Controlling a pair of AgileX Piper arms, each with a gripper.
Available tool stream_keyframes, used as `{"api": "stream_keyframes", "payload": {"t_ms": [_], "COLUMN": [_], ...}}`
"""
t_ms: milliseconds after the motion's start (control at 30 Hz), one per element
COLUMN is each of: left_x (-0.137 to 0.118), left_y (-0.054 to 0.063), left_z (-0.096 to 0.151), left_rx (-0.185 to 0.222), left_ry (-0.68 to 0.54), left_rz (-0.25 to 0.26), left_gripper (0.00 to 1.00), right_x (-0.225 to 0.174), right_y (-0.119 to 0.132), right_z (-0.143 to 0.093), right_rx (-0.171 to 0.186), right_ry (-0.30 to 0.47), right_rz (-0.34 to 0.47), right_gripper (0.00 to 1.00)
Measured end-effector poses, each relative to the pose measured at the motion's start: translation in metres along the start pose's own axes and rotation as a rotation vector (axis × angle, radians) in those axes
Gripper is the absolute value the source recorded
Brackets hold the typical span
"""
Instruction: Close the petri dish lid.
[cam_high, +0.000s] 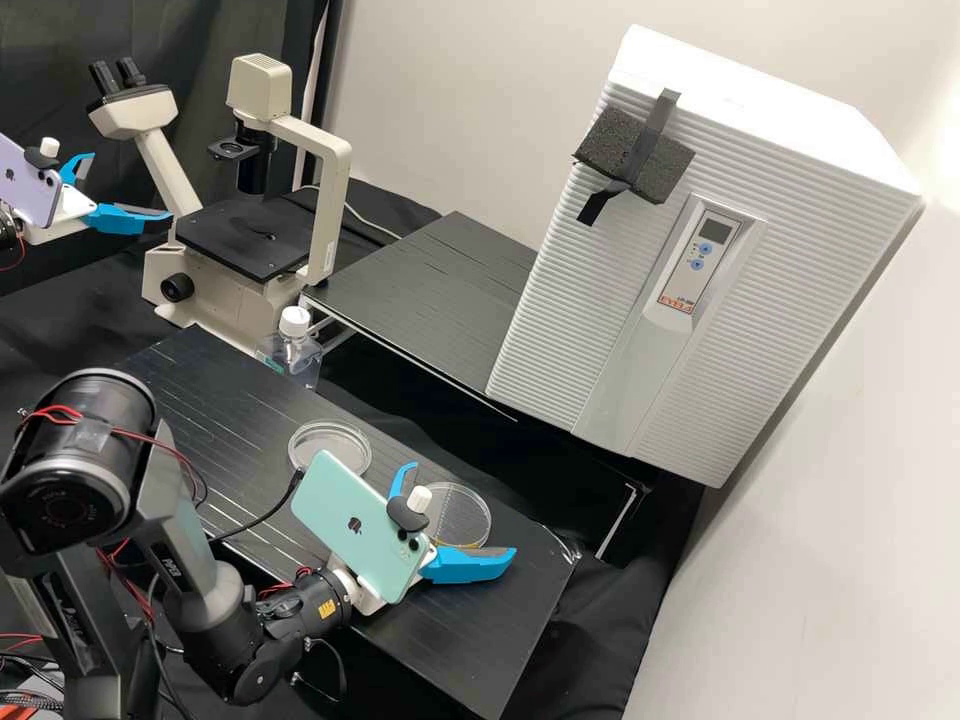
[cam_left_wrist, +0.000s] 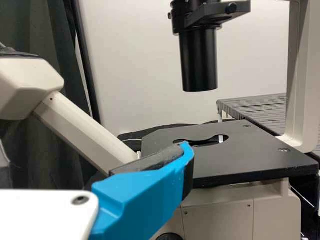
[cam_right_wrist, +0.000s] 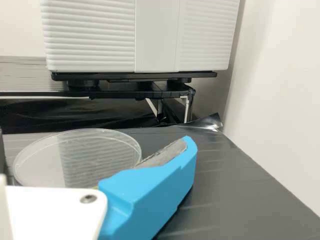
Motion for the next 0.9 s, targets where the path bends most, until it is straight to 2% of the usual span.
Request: {"api": "stream_keyframes", "payload": {"t_ms": [33,167,900], "left_x": [0.0000,0.0000,0.0000], "left_y": [0.0000,0.0000,0.0000], "left_z": [0.0000,0.0000,0.0000], "left_rx": [0.000,0.000,0.000], "left_ry": [0.000,0.000,0.000], "left_rz": [0.000,0.000,0.000], "left_gripper": [1.00,1.00,1.00], "right_x": [0.0001,0.0006,0.0015], "right_y": [-0.0003,-0.0011,-0.0011], "right_z": [0.0004,0.0005,0.0007], "right_rx": [0.000,-0.011,0.002], "right_ry": [-0.001,-0.001,0.013], "right_rz": [-0.002,-0.007,0.003], "right_gripper": [0.00,0.00,0.00]}}
